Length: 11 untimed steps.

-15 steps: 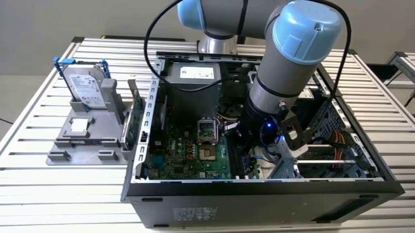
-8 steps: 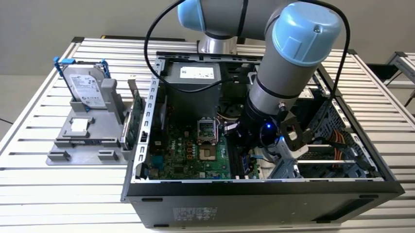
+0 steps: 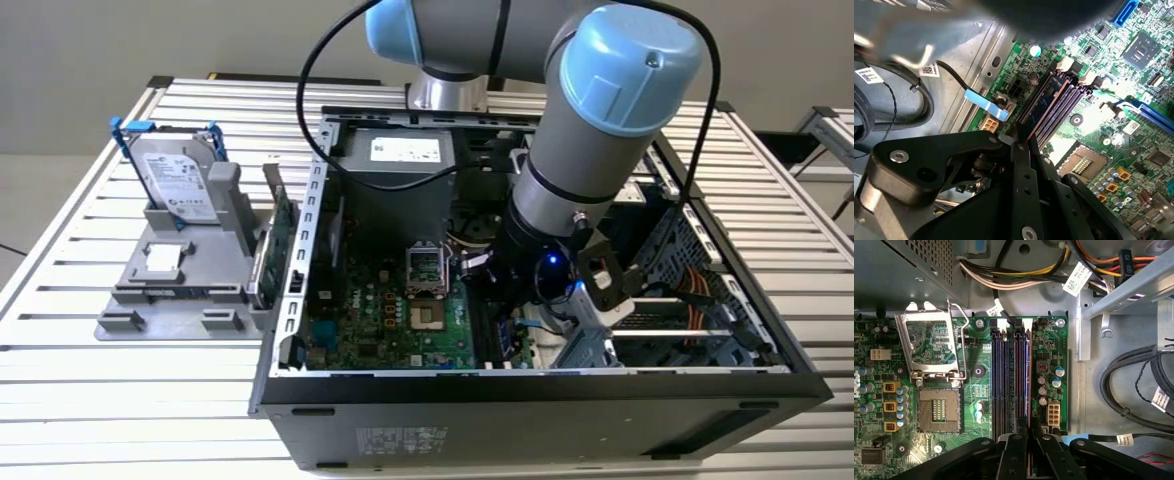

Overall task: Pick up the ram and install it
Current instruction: 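Insert the ram into the slot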

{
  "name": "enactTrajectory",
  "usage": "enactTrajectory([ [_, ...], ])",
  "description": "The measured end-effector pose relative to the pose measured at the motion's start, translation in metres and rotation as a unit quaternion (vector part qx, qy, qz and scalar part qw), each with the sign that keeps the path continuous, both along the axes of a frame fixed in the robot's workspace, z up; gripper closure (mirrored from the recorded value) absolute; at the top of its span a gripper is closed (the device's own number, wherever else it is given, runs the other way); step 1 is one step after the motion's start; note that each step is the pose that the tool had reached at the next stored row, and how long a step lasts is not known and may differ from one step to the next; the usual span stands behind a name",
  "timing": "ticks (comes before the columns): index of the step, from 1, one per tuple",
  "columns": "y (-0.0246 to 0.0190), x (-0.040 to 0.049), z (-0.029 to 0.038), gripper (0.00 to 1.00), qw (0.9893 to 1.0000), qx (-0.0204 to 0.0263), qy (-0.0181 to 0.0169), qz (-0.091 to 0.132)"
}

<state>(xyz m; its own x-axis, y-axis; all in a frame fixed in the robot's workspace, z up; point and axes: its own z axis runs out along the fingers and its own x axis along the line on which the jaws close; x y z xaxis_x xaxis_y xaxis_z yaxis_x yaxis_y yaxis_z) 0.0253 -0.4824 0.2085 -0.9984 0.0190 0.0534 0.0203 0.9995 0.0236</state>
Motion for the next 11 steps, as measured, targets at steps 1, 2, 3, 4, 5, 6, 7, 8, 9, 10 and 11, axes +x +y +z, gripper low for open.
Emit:
enactTrajectory([
  [1,0.0,0.0,0.0,1.0,1.0,0.0,0.0,0.0],
  [2,0.0,0.0,0.0,1.0,1.0,0.0,0.0,0.0],
  [3,0.0,0.0,0.0,1.0,1.0,0.0,0.0,0.0],
  [4,0.0,0.0,0.0,1.0,1.0,0.0,0.0001,0.0],
  [5,0.0,0.0,0.0,1.0,1.0,0.0,0.0001,0.0],
  [6,0.0,0.0,0.0,1.0,1.0,0.0,0.0001,0.0],
  [7,0.0,0.0,0.0,1.0,1.0,0.0,0.0001,0.0],
  [8,0.0,0.0,0.0,1.0,1.0,0.0,0.0001,0.0],
  [9,0.0,0.0,0.0,1.0,1.0,0.0,0.0001,0.0],
  [10,0.0,0.0,0.0,1.0,1.0,0.0,0.0001,0.0],
  [11,0.0,-0.0001,0.0,1.0,1.0,0.0,0.0001,0.0],
])
